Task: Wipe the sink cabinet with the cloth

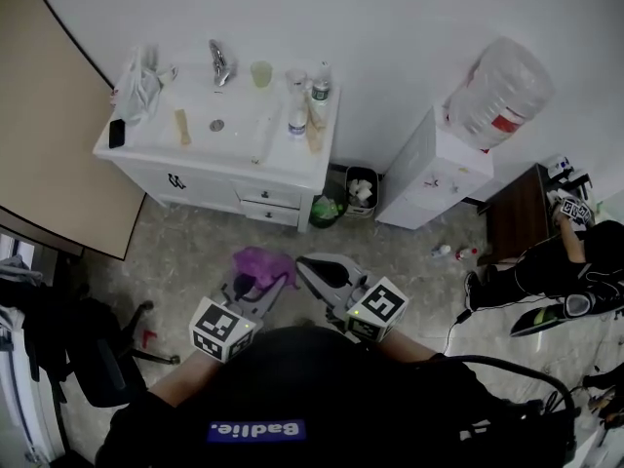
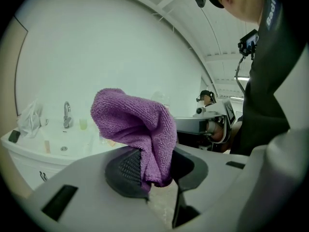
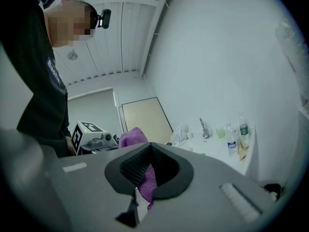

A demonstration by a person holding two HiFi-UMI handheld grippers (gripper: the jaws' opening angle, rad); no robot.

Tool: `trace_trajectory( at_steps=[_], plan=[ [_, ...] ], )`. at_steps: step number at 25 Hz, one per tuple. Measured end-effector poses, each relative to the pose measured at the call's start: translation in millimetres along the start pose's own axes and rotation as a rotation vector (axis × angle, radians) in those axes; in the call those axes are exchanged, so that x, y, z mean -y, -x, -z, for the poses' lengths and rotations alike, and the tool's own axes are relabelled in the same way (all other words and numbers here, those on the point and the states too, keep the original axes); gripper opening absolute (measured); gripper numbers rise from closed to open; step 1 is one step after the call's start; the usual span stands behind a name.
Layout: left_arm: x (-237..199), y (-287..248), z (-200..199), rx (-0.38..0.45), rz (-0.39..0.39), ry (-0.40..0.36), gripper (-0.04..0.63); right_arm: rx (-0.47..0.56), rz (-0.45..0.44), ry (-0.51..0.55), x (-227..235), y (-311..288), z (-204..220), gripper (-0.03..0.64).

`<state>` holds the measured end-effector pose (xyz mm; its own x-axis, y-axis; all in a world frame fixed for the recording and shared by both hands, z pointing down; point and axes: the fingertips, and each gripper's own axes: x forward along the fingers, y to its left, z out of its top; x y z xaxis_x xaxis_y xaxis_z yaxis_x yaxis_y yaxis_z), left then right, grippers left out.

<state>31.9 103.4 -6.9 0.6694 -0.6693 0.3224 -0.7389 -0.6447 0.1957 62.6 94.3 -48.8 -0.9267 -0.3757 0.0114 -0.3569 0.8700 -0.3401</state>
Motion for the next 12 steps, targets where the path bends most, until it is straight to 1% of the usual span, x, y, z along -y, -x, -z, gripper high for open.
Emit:
trace_trajectory(
  at_steps=[3,6,9,12],
  plan=[
    [6,10,-3,0.003,0.017,-0.014,0.110,0.010,0.008,0.043,-12,-1,-3,0.002],
    [7,21,-5,0.011,0.032,-0.026,0.110,0.020,0.025,0.047,-24,-7,-5,0.002],
    [9,37,-9,0.036,0.053,-0.072,0.110,0.000,0.022,0.069,-39,-17,-4,0.002],
    [6,55,-8,0.042,0.075,-0.090,0.110,-0.006,0.028,0.098,-54,-32,-2,0.002]
  ],
)
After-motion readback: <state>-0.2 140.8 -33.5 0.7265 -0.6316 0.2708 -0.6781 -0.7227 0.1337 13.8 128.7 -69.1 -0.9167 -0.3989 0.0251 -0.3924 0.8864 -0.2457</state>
